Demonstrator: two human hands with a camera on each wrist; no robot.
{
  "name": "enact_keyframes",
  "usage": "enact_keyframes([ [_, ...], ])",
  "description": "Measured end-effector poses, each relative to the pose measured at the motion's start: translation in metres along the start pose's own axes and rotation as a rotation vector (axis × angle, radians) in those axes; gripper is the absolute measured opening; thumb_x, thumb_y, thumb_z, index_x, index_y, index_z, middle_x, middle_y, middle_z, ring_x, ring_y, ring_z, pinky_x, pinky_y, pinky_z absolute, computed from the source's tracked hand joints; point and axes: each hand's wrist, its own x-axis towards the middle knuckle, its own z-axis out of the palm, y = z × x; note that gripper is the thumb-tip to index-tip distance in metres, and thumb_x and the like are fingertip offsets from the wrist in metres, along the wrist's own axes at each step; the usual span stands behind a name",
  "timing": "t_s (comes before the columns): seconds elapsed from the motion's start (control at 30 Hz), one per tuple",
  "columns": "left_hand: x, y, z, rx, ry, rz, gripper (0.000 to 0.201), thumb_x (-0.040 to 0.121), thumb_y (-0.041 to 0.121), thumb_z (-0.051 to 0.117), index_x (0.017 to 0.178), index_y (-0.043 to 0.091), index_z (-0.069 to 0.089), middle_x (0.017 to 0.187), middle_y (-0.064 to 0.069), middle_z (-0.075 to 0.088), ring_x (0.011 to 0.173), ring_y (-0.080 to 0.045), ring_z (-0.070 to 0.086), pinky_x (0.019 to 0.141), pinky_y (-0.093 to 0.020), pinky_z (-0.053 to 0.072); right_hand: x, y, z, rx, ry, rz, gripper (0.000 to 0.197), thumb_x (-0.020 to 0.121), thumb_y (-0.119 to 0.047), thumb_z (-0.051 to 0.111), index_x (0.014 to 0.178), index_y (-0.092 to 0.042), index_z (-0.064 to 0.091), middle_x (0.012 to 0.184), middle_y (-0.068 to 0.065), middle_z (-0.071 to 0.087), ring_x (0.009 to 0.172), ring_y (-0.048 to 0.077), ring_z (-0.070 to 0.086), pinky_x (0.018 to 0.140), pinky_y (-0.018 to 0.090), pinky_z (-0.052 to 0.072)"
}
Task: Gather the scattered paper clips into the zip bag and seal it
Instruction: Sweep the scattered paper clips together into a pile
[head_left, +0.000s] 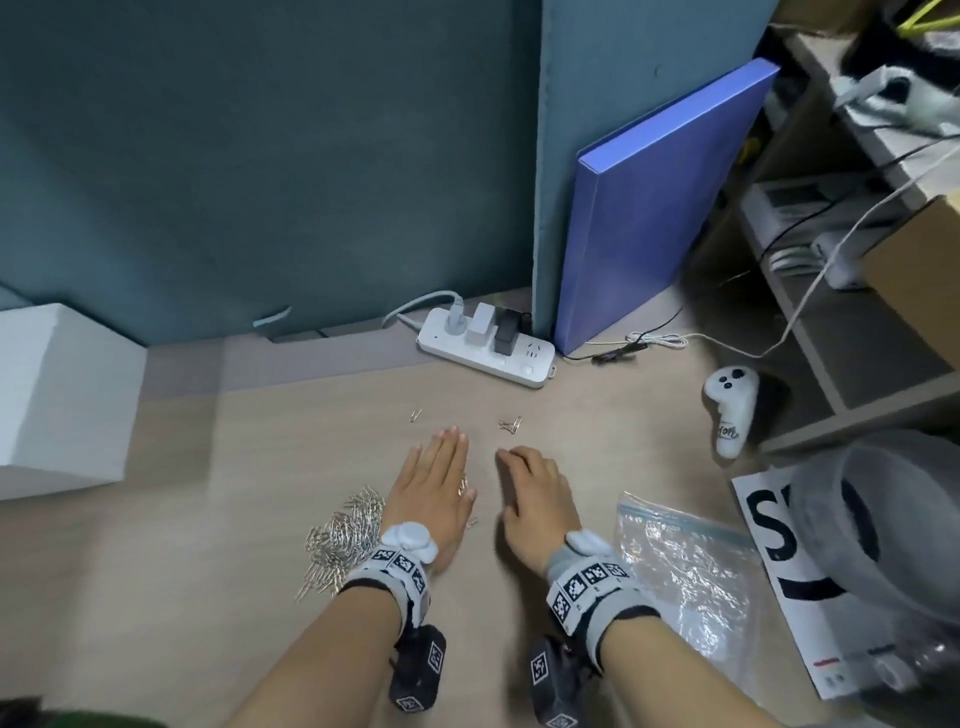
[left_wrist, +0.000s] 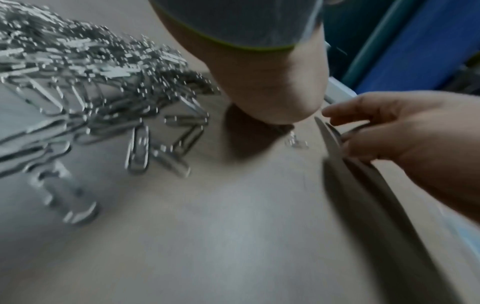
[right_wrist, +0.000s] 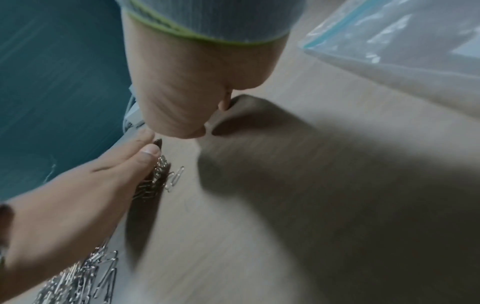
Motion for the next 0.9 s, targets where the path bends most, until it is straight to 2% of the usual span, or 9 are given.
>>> enact_keyframes([
  [0.1, 0.018, -0.025, -0.010, -0.079, 0.033, -0.135, 0.069, 0.104, 0.045, 0.023, 0.162, 0.017, -0.002, 0.170, 0.000, -0.003, 0.156, -0.019, -0.004, 0.127, -0.044, 0.004, 0.023, -0.004, -0.007, -0.017, 0.033, 0.036, 0.079, 0.079, -0.014, 0.057, 0.153, -0.023, 0.032, 0.158, 0.000, 0.030, 0.139, 0.028, 0.035, 0.112, 0.040, 0.034],
  [0.17, 0.031, -0.037, -0.014, -0.131, -0.014, -0.163, 0.069, 0.105, 0.047, 0.021, 0.161, 0.018, -0.005, 0.170, -0.001, -0.006, 0.156, -0.020, -0.004, 0.127, -0.044, 0.003, 0.038, -0.001, -0.009, -0.048, 0.050, 0.092, 0.082, 0.079, -0.017, 0.055, 0.156, -0.019, 0.028, 0.165, 0.004, 0.023, 0.149, 0.028, 0.025, 0.118, 0.042, 0.026],
  [0.3, 0.036, -0.042, -0.015, -0.211, -0.092, -0.127, 0.067, 0.106, 0.049, 0.013, 0.159, 0.021, -0.015, 0.167, 0.003, -0.018, 0.154, -0.018, -0.016, 0.127, -0.044, -0.002, 0.049, 0.005, 0.000, -0.159, -0.081, -0.024, 0.082, 0.092, -0.024, 0.042, 0.162, -0.020, 0.000, 0.171, 0.000, -0.009, 0.158, 0.020, -0.010, 0.127, 0.048, -0.003],
  [0.4, 0.020, -0.036, -0.006, -0.211, -0.085, -0.044, 0.064, 0.106, 0.047, 0.014, 0.159, 0.024, -0.015, 0.167, 0.005, -0.020, 0.153, -0.016, -0.020, 0.127, -0.045, 0.001, 0.038, -0.002, 0.004, -0.219, -0.176, -0.150, 0.079, 0.098, -0.026, 0.033, 0.161, -0.023, -0.015, 0.167, -0.005, -0.024, 0.155, 0.016, -0.023, 0.125, 0.048, -0.014],
  [0.57, -0.009, -0.038, 0.001, -0.230, -0.078, 0.051, 0.060, 0.108, 0.042, 0.019, 0.161, 0.029, -0.006, 0.168, 0.012, -0.011, 0.153, -0.008, -0.017, 0.127, -0.041, 0.006, 0.020, -0.009, 0.015, -0.221, -0.278, -0.277, 0.074, 0.101, -0.029, 0.030, 0.161, -0.026, -0.012, 0.168, -0.008, -0.022, 0.153, 0.010, -0.026, 0.122, 0.042, -0.019],
  [0.67, -0.021, -0.040, 0.000, -0.259, -0.050, 0.053, 0.059, 0.106, 0.044, 0.020, 0.161, 0.028, 0.012, 0.168, 0.011, 0.003, 0.155, -0.009, -0.004, 0.126, -0.042, 0.013, 0.011, -0.011, 0.013, -0.085, -0.340, -0.285, 0.068, 0.102, -0.023, 0.035, 0.163, -0.030, 0.005, 0.168, -0.012, -0.013, 0.155, 0.009, -0.019, 0.125, 0.040, -0.017],
  [0.73, -0.020, -0.039, -0.002, -0.212, -0.003, 0.043, 0.059, 0.103, 0.046, 0.024, 0.160, 0.028, 0.019, 0.169, 0.009, 0.006, 0.156, -0.012, 0.003, 0.126, -0.048, 0.012, 0.007, -0.012, 0.011, 0.052, -0.297, -0.240, 0.066, 0.101, -0.020, 0.040, 0.162, -0.029, 0.017, 0.170, -0.010, -0.005, 0.156, 0.009, -0.014, 0.127, 0.041, -0.012],
  [0.83, -0.013, -0.030, 0.001, -0.099, -0.045, 0.082, 0.062, 0.104, 0.048, 0.025, 0.160, 0.037, 0.003, 0.169, 0.009, -0.010, 0.155, -0.015, -0.009, 0.123, -0.053, -0.003, -0.005, -0.007, 0.015, 0.074, -0.179, -0.076, 0.073, 0.100, -0.022, 0.043, 0.163, -0.024, 0.007, 0.171, -0.005, -0.009, 0.155, 0.010, -0.018, 0.127, 0.039, -0.011],
  [0.9, -0.012, -0.023, 0.008, -0.038, -0.076, 0.143, 0.064, 0.104, 0.049, 0.022, 0.160, 0.035, -0.006, 0.168, 0.007, -0.014, 0.155, -0.017, -0.012, 0.123, -0.055, -0.003, -0.016, -0.008, 0.024, -0.009, -0.168, -0.021, 0.075, 0.101, -0.026, 0.038, 0.163, -0.023, -0.005, 0.170, -0.004, -0.016, 0.154, 0.010, -0.024, 0.126, 0.039, -0.014],
])
